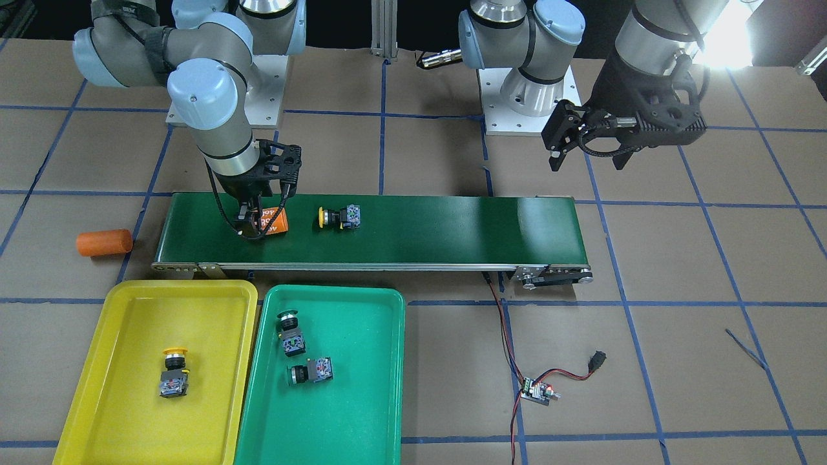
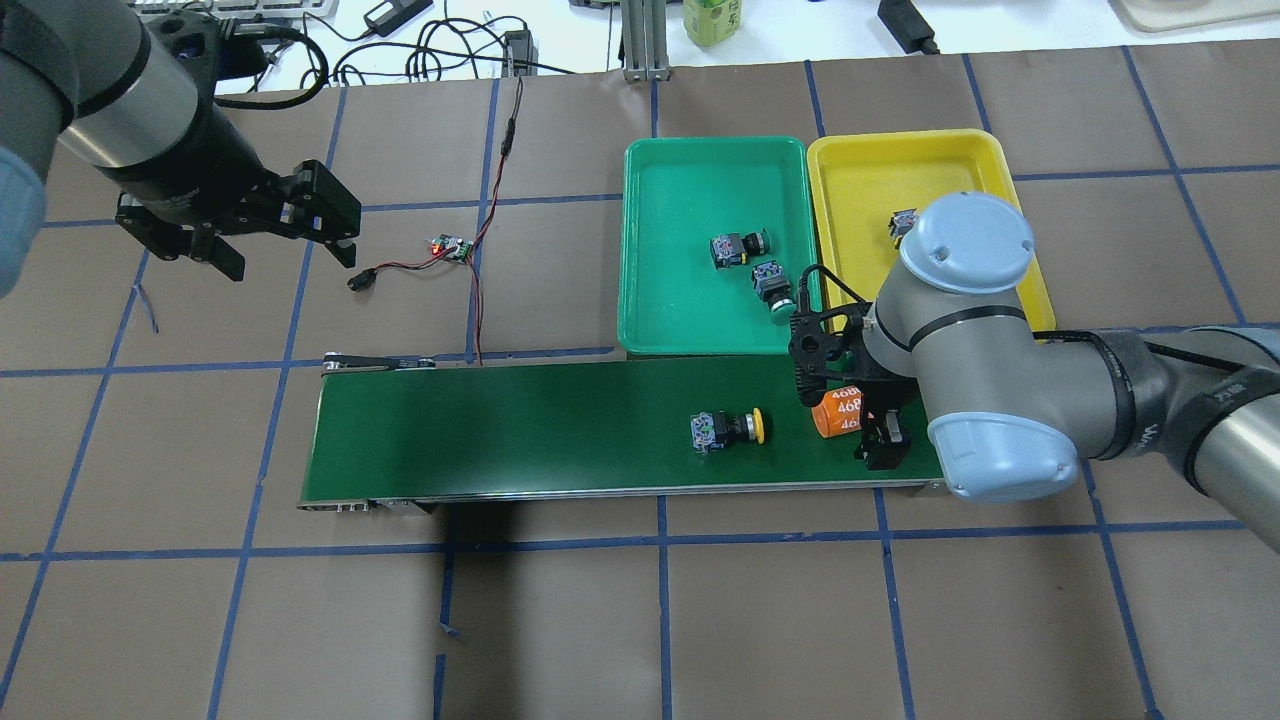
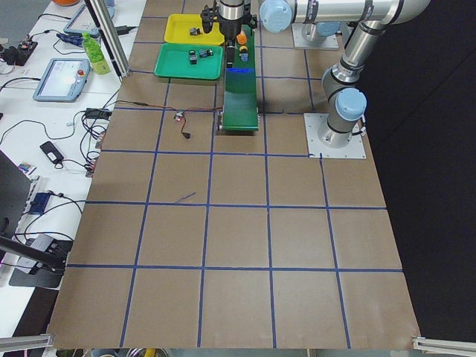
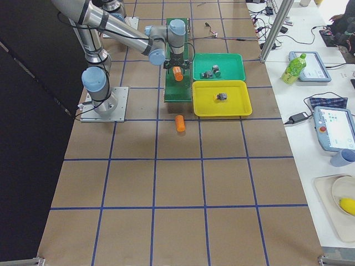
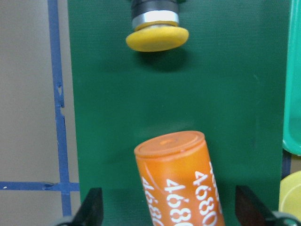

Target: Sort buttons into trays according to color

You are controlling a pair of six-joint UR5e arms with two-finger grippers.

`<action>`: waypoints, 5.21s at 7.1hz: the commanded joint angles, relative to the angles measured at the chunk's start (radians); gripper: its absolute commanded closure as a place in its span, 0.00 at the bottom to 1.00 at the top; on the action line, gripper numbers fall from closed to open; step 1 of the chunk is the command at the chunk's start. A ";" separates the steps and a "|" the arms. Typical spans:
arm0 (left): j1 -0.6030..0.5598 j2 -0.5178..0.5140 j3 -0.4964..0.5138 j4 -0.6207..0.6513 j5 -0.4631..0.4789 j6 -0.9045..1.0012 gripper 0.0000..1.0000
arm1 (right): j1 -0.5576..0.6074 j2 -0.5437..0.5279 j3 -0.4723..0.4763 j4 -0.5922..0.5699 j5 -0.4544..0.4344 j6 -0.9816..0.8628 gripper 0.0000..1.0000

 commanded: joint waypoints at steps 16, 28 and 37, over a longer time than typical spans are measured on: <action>-0.054 -0.203 0.272 -0.100 0.069 0.052 0.00 | 0.002 0.037 -0.005 -0.004 0.000 0.002 0.00; -0.046 -0.175 0.244 -0.121 0.076 0.053 0.00 | 0.002 0.037 -0.005 -0.004 0.000 0.002 0.00; -0.057 -0.177 0.227 -0.116 0.067 0.016 0.00 | 0.002 0.049 -0.117 -0.020 -0.019 -0.012 0.79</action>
